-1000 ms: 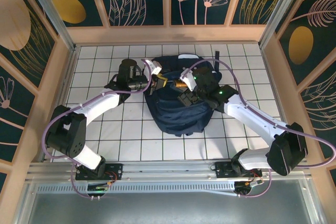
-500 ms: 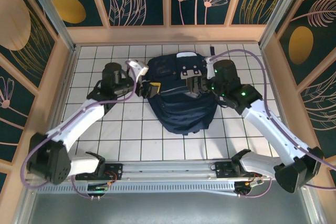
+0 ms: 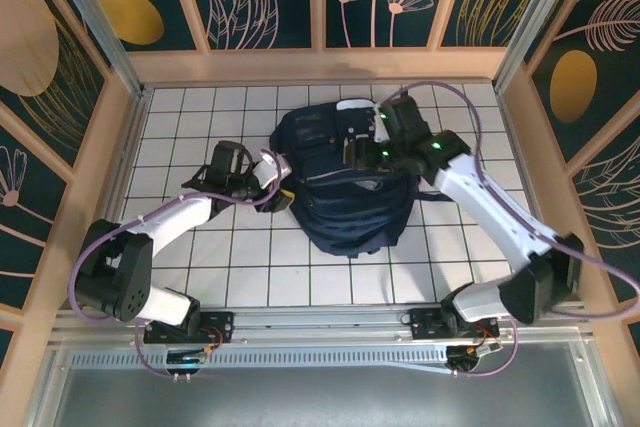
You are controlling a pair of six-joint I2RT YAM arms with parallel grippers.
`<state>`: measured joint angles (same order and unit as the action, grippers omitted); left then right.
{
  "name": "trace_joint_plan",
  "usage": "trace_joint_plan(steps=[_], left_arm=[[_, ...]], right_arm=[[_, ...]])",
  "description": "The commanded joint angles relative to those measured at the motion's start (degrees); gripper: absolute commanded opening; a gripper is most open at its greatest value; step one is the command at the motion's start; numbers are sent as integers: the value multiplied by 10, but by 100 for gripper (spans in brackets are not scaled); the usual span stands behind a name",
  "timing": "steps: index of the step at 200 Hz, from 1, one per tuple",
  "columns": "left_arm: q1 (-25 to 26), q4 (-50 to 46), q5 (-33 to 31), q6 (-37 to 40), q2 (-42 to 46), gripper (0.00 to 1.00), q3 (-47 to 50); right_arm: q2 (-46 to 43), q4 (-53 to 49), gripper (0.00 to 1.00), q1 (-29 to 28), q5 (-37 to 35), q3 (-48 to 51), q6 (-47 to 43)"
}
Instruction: Pack the student bag
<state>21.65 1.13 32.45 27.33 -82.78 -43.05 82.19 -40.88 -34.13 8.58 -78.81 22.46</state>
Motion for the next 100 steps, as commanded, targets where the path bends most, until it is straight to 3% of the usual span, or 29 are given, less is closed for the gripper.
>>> trace_joint_plan(steps=[1,52,100], left_arm=[[0,90,19,77,1,67,21],[0,88,44,108,-77,52,-35],[1,173,67,100,-84,51,-18]], right_arm=[[69,-28,58,-51,-29,-62,3],[232,-67,54,-106,-127,-190,71],[344,-108,50,-130,-173,-287,100]])
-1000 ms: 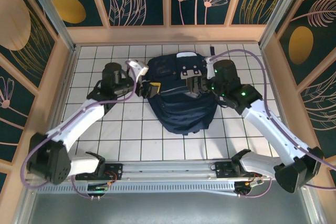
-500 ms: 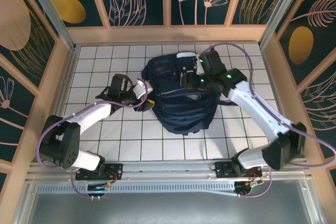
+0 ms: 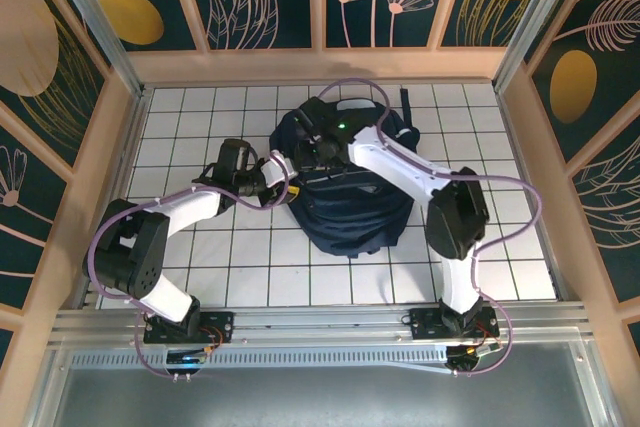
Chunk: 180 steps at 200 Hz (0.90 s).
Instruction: Pack the student bag
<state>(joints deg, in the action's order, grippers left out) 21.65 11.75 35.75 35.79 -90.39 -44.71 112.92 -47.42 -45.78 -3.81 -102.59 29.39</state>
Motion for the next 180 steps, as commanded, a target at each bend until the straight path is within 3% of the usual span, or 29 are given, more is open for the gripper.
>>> trace_joint_plan(steps=[1,17,43,69,107,125,147,180], left_arm=[[1,68,33,14,-8,51,0],[0,102,32,8,-6,51,13],[1,63,52,52,-10,50,2],[1,42,63,83,-12,42,-3],[1,65,11,89,20,44,44],[0,65,7,99,44,45,68],[1,77,7,94,54,47,79],[1,77,31,90,33,49,49]], right_arm=[[39,-43,50,-14,-49,-51,30],[61,-43,50,-16,-51,-64,33],[93,-46,50,-17,-38,-88,37],[113,-53,49,-22,-32,-101,41],[123,-72,28,-23,-48,-99,44],[122,-72,12,-23,-54,-102,41],[118,-72,1,-21,-47,-113,34],[87,-59,0,-2,-12,-115,23]])
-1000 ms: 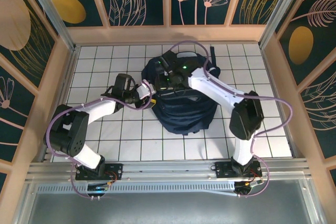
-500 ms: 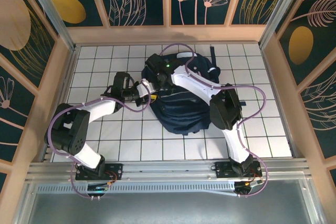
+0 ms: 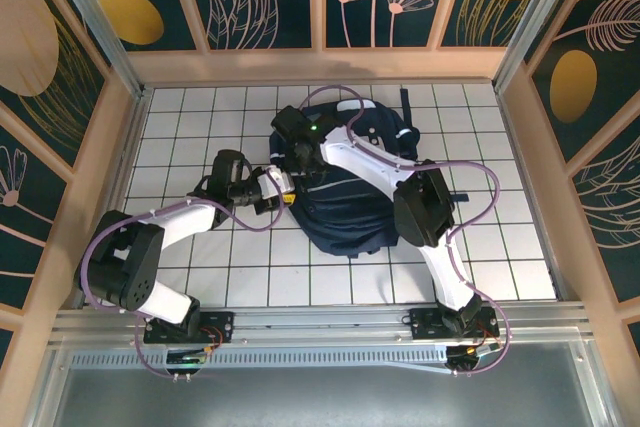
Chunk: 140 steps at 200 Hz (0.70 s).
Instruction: Pack the student bag
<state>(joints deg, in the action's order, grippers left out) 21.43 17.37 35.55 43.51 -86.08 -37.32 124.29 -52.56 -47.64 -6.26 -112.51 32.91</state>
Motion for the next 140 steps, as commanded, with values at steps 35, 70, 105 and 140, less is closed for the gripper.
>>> trace_joint_plan(steps=[35,70,105,140], left_arm=[[10,9,57,51,-28,47,-30],[16,-18,55,77,-51,48,-56],[25,-86,17,134,-81,46,-92],[25,-119,-13,171,-91,39,-107]], right_arm=[[-75,38,0,40,50,14,-16],[-95,32,17,57,95,23,-28],[-195,49,54,135,122,133,-107],[-251,34,54,187,124,182,-108]])
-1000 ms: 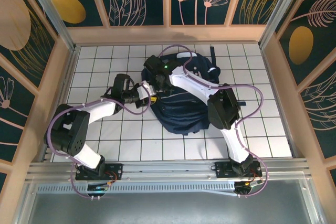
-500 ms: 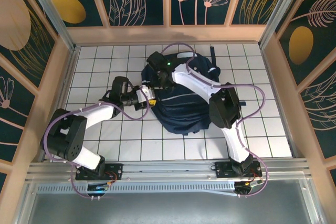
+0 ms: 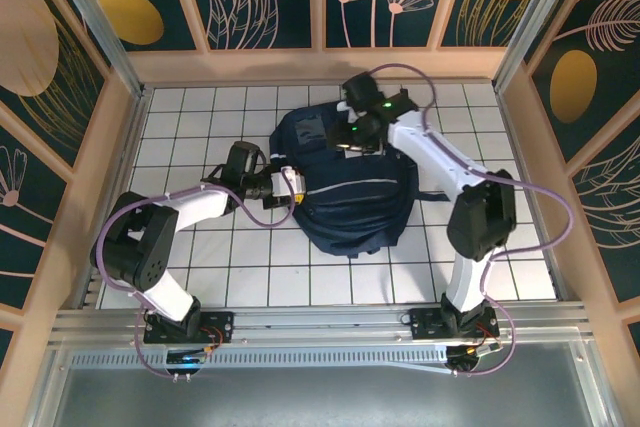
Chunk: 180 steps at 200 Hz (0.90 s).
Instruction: Pack the student bag
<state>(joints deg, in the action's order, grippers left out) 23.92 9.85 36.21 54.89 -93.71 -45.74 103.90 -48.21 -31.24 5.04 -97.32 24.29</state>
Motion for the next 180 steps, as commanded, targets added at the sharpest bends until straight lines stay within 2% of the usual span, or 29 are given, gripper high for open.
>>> trace_joint_plan(steps=[1,17,32,55,81,92,105,112,133,145,180], left_arm=[[0,-47,-20,59,-15,39,-24],[0,-80,-42,82,-20,37,-35],[0,-84,-47,88,-19,37,-35],[1,-101,-33,105,-29,39,-46],[9,-140,-50,130,-41,41,-73],[10,-140,-48,135,-41,44,-79],[11,-124,-51,129,-41,55,-79],[11,-117,-52,124,-39,57,-81],[11,-110,-55,121,-39,57,-93],[11,-122,-56,129,-42,56,-96],[11,-185,-38,152,-89,49,-146]], right_arm=[[-48,-9,54,23,12,32,-21],[-58,2,55,32,36,46,-25],[-51,6,60,30,59,43,-31],[-32,22,63,26,67,39,-22],[-27,37,65,27,64,33,-19],[-27,36,65,29,63,34,-21],[-26,27,67,33,49,38,-20],[-26,17,67,35,41,39,-17],[-41,4,66,35,46,61,-9],[-69,21,65,32,75,96,-17],[-155,60,64,39,90,195,-36]])
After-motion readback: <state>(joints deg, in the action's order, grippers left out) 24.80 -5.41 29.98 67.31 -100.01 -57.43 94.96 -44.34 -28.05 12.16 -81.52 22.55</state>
